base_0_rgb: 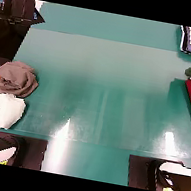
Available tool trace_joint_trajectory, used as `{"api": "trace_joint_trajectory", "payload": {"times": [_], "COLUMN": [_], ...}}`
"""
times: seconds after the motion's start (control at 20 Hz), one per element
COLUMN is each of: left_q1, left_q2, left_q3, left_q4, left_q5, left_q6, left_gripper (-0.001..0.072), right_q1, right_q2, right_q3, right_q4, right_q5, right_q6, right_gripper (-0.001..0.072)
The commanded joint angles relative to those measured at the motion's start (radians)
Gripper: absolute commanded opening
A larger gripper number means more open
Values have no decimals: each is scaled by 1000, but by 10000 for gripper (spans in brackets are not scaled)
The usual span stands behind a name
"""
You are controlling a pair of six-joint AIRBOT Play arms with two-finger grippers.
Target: Fold the shirts.
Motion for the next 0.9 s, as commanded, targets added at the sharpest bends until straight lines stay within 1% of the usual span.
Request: {"api": "trace_joint_trajectory", "payload": {"times": [0.0, 0.15, 0.2, 0.25, 0.3, 0.35, 0.4, 0.5, 0.6, 0.65, 0.7, 0.8, 0.85], "left_q1": [0, 0, 0, 0, 0, 0, 0, 0, 0, 0, 0, 0, 0], "left_q2": [0, 0, 0, 0, 0, 0, 0, 0, 0, 0, 1, 1, 1], "left_q3": [0, 0, 0, 0, 0, 0, 0, 0, 0, 0, 0, 0, 0], "left_q4": [0, 0, 0, 0, 0, 0, 0, 0, 1, 1, 0, -1, 0], "left_q5": [-30, -30, -29, -28, -29, -29, -29, -29, -26, -26, -29, -27, -23], "left_q6": [16, 17, 17, 17, 17, 18, 21, 35, 35, 35, 34, 34, 34], "left_gripper": [30, 30, 30, 30, 30, 30, 30, 30, 30, 30, 30, 31, 30], "right_q1": [-55, -112, -132, -150, -170, -188, -206, -232, -234, -232, -223, -192, -169], "right_q2": [7, 7, 7, 7, 7, 7, 7, 8, 29, 45, 65, 101, 116], "right_q3": [-33, -100, -121, -137, -153, -166, -178, -183, -183, -183, -183, -183, -183], "right_q4": [-156, -254, -257, -258, -257, -248, -242, -241, -240, -208, -134, 12, 79], "right_q5": [157, 253, 273, 293, 303, 315, 332, 369, 367, 352, 327, 281, 267], "right_q6": [123, 243, 251, 251, 259, 274, 298, 319, 333, 333, 332, 332, 332], "right_gripper": [18, 18, 21, 50, 232, 466, 601, 597, 501, 468, 445, 443, 430]}}
